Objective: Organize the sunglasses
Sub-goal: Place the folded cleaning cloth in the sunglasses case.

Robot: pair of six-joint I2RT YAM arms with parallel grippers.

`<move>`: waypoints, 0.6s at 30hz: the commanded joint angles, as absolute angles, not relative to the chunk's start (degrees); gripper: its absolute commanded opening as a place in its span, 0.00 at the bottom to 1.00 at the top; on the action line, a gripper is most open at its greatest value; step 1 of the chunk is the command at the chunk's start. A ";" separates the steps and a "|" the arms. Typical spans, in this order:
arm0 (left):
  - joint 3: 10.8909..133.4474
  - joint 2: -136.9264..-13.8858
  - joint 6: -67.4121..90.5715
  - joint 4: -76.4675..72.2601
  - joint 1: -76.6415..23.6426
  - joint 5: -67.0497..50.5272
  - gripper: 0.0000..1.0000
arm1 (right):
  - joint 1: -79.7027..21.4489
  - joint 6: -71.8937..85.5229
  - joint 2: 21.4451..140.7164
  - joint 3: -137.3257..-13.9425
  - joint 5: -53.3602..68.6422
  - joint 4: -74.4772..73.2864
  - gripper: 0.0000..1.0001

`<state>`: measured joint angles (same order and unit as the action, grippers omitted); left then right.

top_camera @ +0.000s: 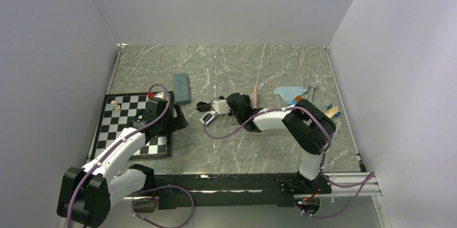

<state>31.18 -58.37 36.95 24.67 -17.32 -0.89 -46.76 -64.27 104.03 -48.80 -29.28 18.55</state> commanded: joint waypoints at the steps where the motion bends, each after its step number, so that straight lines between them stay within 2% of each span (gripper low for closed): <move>1: 31.07 -58.27 35.81 23.35 -17.05 -1.97 0.99 | -46.31 -61.97 105.15 -50.95 -28.74 19.09 0.12; 3: 31.03 -58.19 35.77 23.38 -17.05 -2.16 0.99 | -46.22 -61.47 105.29 -51.32 -28.70 18.69 0.25; 5: 31.03 -58.12 35.77 23.21 -17.05 -2.43 0.99 | -46.28 -61.58 105.21 -51.31 -29.12 19.67 0.33; 7: 30.98 -58.02 35.68 23.08 -17.05 -2.72 0.99 | -46.24 -61.72 104.74 -51.60 -29.41 20.06 0.39; 11: 30.98 -57.85 35.68 22.99 -16.99 -2.95 0.99 | -46.36 -61.74 102.70 -52.10 -29.66 21.69 0.43; 12: 31.02 -57.71 35.68 23.02 -16.97 -2.84 0.99 | -46.49 -61.35 101.92 -52.30 -29.57 22.09 0.50; 13: 31.02 -57.55 35.76 23.09 -17.01 -2.82 0.99 | -46.61 -60.39 101.06 -52.63 -29.72 23.02 0.61; 15: 30.94 -57.10 35.90 23.14 -16.92 -2.75 0.99 | -46.86 -57.40 98.89 -53.90 -30.01 24.30 0.69; 16: 30.94 -56.73 35.94 23.26 -16.96 -2.69 0.99 | -46.95 -55.20 97.70 -54.36 -30.25 24.92 0.90; 17: 30.94 -56.23 36.02 23.43 -16.96 -2.57 0.99 | -46.97 -52.78 96.26 -54.71 -31.02 26.45 0.98; 18: 30.94 -55.73 36.11 23.57 -16.96 -2.32 0.99 | -47.01 -49.74 94.73 -55.17 -31.96 27.60 1.00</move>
